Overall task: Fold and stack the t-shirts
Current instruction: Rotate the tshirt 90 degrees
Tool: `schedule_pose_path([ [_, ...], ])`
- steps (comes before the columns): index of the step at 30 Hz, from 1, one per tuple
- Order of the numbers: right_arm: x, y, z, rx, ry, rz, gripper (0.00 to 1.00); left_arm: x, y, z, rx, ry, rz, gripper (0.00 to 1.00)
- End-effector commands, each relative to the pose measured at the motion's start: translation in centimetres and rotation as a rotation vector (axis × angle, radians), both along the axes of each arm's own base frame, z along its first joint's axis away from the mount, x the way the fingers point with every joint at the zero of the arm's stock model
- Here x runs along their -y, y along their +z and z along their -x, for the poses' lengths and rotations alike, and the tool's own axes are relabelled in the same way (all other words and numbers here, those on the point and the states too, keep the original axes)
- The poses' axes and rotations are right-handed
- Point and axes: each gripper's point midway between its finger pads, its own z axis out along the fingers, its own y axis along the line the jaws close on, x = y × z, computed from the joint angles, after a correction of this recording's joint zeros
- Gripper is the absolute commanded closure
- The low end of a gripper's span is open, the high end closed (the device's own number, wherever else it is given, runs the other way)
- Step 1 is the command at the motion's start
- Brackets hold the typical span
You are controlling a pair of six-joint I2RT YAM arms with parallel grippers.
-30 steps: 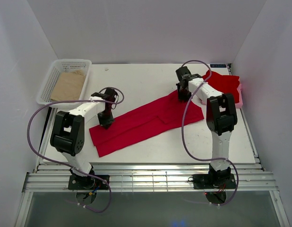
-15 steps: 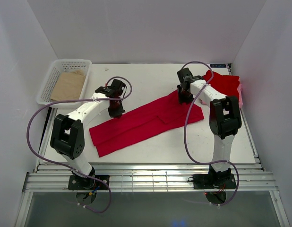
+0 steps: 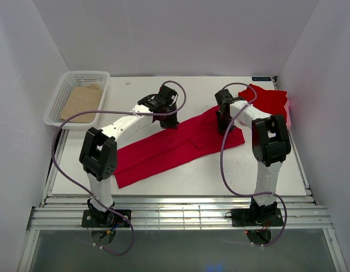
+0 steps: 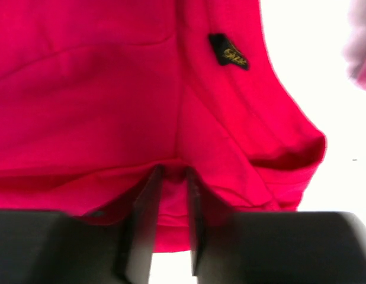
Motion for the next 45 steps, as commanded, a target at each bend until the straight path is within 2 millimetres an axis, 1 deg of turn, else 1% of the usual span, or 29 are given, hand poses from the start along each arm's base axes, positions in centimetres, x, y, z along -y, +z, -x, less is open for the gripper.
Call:
schedule_pose_path([
  [1,-0.1,1.0,0.6,0.012,-0.003,-0.029,0.84,2.8,1.8,-0.6,0.026,-0.039,0.072,1.0],
  [2,-0.2,1.0,0.7,0.007,-0.002,-0.034,0.88,3.3,1.2,-0.6,0.012,-0.046,0.071,1.0],
  [3,-0.3,0.9,0.9,0.002,0.003,-0.037,0.9,3.8,1.4,-0.8,0.017,-0.05,0.079,1.0],
  [4,-0.3,1.0,1.0,0.003,0.003,-0.044,0.92,4.4,1.2,-0.6,0.012,-0.061,0.078,1.0],
  [6,-0.4,1.1,1.4,0.002,0.006,-0.052,0.92,5.4,0.6,-0.6,0.003,-0.074,0.078,1.0],
  [8,-0.5,1.7,1.6,0.012,0.007,-0.068,0.92,6.8,0.3,0.1,-0.004,-0.099,0.083,1.0],
  [9,-0.6,1.8,1.7,0.014,0.007,-0.071,0.92,7.4,-0.3,0.3,-0.012,-0.11,0.077,1.0],
  [10,-0.6,2.2,2.0,0.017,0.008,-0.077,0.92,8.5,-0.2,0.8,-0.007,-0.134,0.083,1.0],
  [11,-0.6,2.3,2.2,0.013,0.01,-0.08,0.92,9.2,-0.2,1.1,-0.007,-0.148,0.084,1.0],
  [12,-0.6,2.4,2.4,0.014,0.012,-0.082,0.92,9.8,-0.8,1.4,-0.014,-0.16,0.08,1.0],
  [13,-0.6,2.7,2.6,0.016,0.012,-0.087,0.92,10.8,-0.8,2.0,-0.013,-0.183,0.082,1.0],
  [15,-0.5,2.9,3.1,0.008,0.014,-0.089,0.92,11.7,-1.1,2.7,-0.017,-0.199,0.081,1.0],
  [16,-0.6,3.1,3.2,0.011,0.014,-0.096,0.92,12.5,-1.5,3.4,-0.026,-0.216,0.08,1.0],
  [19,-0.7,3.4,3.7,0.006,0.021,-0.107,0.92,13.5,-2.0,4.6,-0.034,-0.244,0.076,1.0],
  [21,-0.7,3.4,3.9,-0.001,0.022,-0.109,0.92,13.8,-2.3,5.1,-0.038,-0.25,0.07,1.0],
  [22,-0.9,3.5,4.0,-0.003,0.025,-0.114,0.92,14.0,-2.5,5.7,-0.044,-0.26,0.065,1.0],
  [25,-1.2,3.7,4.6,-0.022,0.032,-0.131,0.92,13.9,-3.8,6.6,-0.067,-0.269,0.043,1.0],
  [28,-1.5,4.1,5.1,-0.034,0.041,-0.138,0.92,13.3,-5.1,7.0,-0.07,-0.26,0.0,1.0],
  [30,-1.6,4.3,5.4,-0.039,0.046,-0.142,0.92,12.8,-5.7,7.0,-0.068,-0.25,-0.022,1.0],
  [32,-1.6,4.5,5.7,-0.043,0.046,-0.144,0.92,12.6,-5.5,6.9,-0.057,-0.244,-0.025,1.0],
  [33,-1.6,4.7,5.8,-0.04,0.048,-0.145,0.92,12.1,-5.6,6.2,-0.024,-0.219,-0.052,1.0],
  [39,-1.4,5.0,6.9,-0.047,0.04,-0.143,0.92,10.9,-6.7,5.2,0.014,-0.18,-0.119,1.0],
  [42,-1.3,4.8,7.5,-0.063,0.042,-0.141,0.92,10.8,-6.9,5.0,0.018,-0.167,-0.124,1.0],
  [45,-1.3,4.9,7.9,-0.071,0.045,-0.14,0.92,11.1,-6.5,4.8,0.028,-0.157,-0.111,1.0],
])
